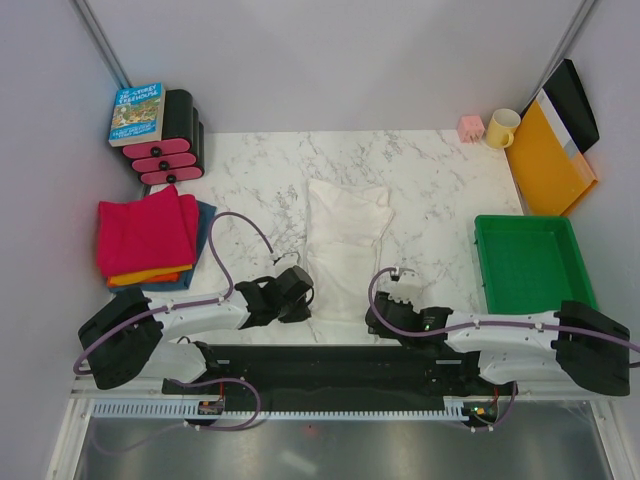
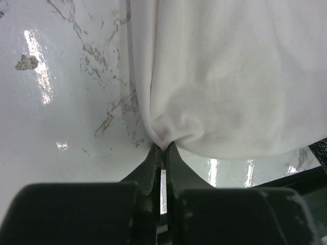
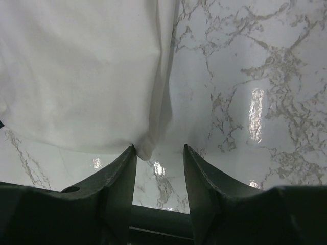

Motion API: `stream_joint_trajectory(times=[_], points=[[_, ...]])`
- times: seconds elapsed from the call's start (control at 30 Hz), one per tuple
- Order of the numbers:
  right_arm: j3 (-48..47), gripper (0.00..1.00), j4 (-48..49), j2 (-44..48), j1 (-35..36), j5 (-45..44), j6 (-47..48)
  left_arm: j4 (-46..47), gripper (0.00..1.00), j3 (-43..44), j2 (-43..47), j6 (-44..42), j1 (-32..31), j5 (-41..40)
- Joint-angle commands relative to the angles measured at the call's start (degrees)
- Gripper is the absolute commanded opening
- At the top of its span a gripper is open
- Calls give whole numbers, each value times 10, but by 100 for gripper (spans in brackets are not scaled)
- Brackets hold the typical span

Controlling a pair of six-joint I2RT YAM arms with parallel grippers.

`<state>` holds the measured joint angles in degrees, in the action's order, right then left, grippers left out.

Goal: Fold and stack the t-shirts
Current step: Grab one side of the 2/3 rectangular tshirt with both arms

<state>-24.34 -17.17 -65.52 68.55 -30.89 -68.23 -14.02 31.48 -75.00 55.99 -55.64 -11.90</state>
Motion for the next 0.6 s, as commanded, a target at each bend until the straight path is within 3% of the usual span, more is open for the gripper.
stream_joint_trajectory(times=[0.0,0.27,0.37,0.5,0.57], points=[[-22,49,-2,-15,3,-33,15,-27,2,-5,-1,4,-5,-5],[-46,41,-15,-89,3,-13,9,-33,2,-5,6,1,-5,-6],[-44,29,-28,-107,7,-3,-8,-34,2,-5,13,0,-5,-8],[-30,0,-50,-97,15,0,-30,-38,2,-8,25,0,-5,-10],[-25,0,-64,-87,26,-3,-45,-40,2,-9,32,1,-4,-11]])
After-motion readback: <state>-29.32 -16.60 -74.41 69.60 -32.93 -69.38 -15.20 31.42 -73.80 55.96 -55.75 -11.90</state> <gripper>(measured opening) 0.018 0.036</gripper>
